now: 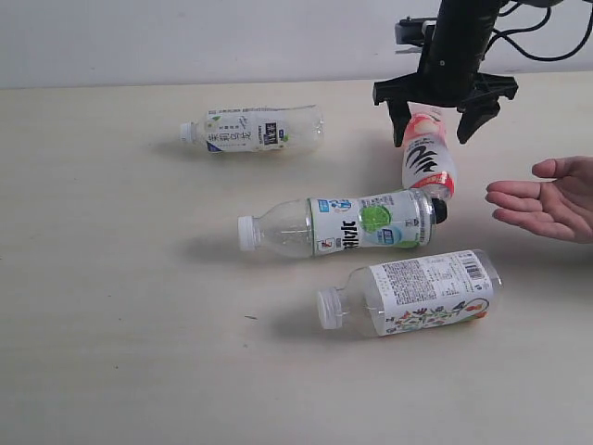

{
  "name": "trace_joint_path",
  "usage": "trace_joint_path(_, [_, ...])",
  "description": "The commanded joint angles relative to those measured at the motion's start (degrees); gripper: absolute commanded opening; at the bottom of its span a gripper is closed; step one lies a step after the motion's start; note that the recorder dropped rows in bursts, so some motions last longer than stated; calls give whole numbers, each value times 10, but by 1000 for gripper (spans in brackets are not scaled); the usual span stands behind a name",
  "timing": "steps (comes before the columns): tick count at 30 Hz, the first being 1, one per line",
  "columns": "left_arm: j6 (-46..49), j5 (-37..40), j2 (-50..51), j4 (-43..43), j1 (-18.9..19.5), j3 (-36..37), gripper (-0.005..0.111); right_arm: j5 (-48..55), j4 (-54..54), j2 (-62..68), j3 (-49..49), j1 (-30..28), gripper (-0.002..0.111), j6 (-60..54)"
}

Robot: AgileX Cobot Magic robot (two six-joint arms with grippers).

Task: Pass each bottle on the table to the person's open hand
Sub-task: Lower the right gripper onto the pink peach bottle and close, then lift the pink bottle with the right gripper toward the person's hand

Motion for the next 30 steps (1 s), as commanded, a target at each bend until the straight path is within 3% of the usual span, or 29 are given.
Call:
trace_joint_path(1, [-2, -1, -4, 1, -3, 0, 0, -2, -9, 13, -7, 1, 80, 17])
trace_joint_path(10, [-2, -1, -4, 1, -3, 0, 0, -2, -6, 30, -7, 1, 78, 21])
trace_joint_path(18, [-2, -1, -4, 1, -3, 0, 0, -2, -6, 36, -7, 1, 59, 36])
trace_joint_path(23, [-2, -1, -4, 1, -3, 0, 0, -2, -6, 36, -7, 1, 39, 52])
trace_joint_path(30, [-2, -1, -4, 1, -3, 0, 0, -2, -6, 36, -7, 1, 0, 53])
